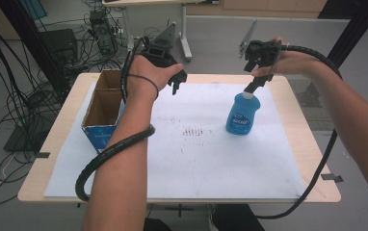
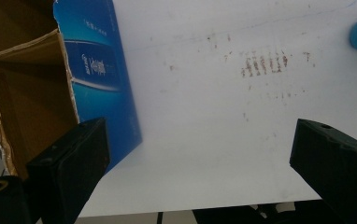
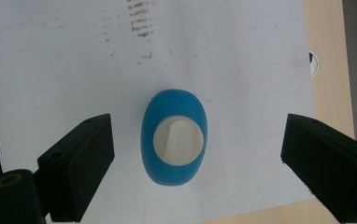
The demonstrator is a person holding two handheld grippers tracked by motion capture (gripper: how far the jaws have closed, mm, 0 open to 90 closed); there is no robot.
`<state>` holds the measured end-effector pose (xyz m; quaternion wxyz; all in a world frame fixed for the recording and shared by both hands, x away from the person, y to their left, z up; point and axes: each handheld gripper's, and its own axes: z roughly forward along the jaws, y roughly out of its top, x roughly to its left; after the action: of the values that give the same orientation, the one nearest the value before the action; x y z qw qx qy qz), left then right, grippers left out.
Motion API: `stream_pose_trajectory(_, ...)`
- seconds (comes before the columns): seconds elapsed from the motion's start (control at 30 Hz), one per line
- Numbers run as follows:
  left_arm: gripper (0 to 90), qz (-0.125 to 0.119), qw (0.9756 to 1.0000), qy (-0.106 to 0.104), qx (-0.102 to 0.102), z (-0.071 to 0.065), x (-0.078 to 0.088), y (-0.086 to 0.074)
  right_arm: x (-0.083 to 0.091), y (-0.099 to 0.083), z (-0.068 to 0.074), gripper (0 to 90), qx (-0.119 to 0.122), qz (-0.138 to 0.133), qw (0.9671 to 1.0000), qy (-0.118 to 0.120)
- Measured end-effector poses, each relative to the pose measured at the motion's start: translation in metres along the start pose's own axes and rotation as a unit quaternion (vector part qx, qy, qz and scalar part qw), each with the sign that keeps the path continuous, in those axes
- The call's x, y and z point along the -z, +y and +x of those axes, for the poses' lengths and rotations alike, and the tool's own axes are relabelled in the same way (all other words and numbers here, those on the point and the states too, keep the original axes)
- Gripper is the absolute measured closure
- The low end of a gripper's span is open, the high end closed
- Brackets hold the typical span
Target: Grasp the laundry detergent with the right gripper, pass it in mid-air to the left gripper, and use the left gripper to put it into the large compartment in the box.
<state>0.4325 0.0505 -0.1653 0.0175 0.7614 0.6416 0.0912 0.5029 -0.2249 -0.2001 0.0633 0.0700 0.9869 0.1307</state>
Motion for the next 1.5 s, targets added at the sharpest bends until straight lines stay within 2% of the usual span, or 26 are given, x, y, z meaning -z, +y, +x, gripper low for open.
stream_pose_trajectory(0.53, 5.7, 0.0, 1.0, 0.001, -0.002, -0.002, 0.001, -0.001, -0.004, -0.035, 0.002, 9.1, -0.025, -0.005, 0.9997, 0.006)
stream_pose_trajectory(0.67, 5.7, 0.0, 1.0, 0.001, -0.003, -0.003, 0.001, -0.001, -0.005, -0.045, 0.003, 8.3, -0.031, -0.012, 0.9994, 0.005)
stream_pose_trajectory(0.73, 5.7, -0.001, 1.0, 0.001, -0.002, -0.003, 0.001, -0.001, -0.006, -0.054, 0.004, 7.3, -0.044, -0.019, 0.9988, 0.008)
stream_pose_trajectory(1.07, 5.7, -0.001, 1.0, 0.001, -0.005, -0.005, 0.002, 0.001, -0.014, -0.077, 0.007, 4.8, -0.06, -0.031, 0.9976, 0.011)
stream_pose_trajectory(1.5, 5.7, 0.0, 1.0, 0.002, -0.005, -0.005, 0.0, 0.0, -0.024, -0.092, 0.012, 4.5, -0.066, -0.051, 0.9965, 0.006)
